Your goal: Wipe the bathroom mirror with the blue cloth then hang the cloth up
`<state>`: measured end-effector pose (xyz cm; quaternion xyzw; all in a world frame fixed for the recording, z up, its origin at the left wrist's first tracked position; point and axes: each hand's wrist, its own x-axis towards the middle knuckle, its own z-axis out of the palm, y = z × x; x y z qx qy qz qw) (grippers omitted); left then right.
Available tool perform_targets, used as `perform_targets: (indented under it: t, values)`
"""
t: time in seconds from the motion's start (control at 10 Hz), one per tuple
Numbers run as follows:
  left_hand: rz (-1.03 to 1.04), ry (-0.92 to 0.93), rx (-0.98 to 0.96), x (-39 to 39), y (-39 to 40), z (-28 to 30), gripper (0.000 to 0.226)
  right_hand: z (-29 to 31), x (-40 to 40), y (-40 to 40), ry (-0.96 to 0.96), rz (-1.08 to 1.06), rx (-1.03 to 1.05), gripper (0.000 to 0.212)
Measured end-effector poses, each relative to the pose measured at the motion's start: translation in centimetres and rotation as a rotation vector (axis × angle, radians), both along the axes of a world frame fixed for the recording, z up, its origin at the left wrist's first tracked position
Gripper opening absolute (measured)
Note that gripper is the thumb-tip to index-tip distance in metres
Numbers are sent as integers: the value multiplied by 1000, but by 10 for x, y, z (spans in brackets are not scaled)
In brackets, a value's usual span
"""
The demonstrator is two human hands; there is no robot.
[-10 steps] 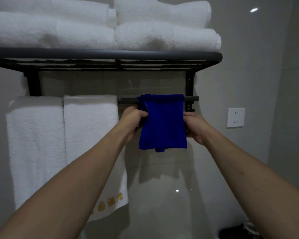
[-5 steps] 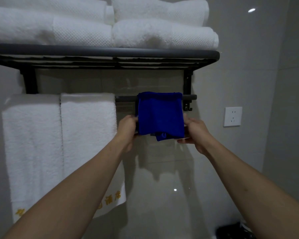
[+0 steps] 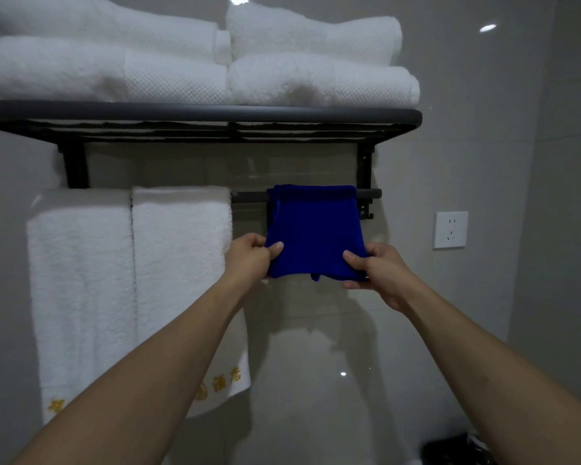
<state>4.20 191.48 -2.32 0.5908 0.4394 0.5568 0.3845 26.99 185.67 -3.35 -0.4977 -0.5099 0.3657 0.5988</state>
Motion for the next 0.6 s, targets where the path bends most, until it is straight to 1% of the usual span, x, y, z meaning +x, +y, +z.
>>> perform_targets:
  t: [0.1, 0.2, 0.3, 0.4, 0.5, 0.6]
  values:
    - [-120, -100, -42, 5, -10, -2, 17, 0, -3, -1, 27, -11, 20, 25]
    - [-107, -116, 17, 8, -13, 7, 35, 5, -3, -1, 26, -7, 17, 25]
    - [5, -21, 95, 8, -13, 15, 34, 8, -3, -2, -104, -38, -12, 27]
    - [109, 75, 169, 7, -15, 19, 30, 6, 2, -1, -193, -87, -26, 30]
    - [168, 155, 232, 5, -31, 22, 37, 6, 4, -4, -249, -173, -30, 41]
    - [201, 204, 275, 5, -49, 30, 40, 14, 2, -13, -268, -199, 13, 52]
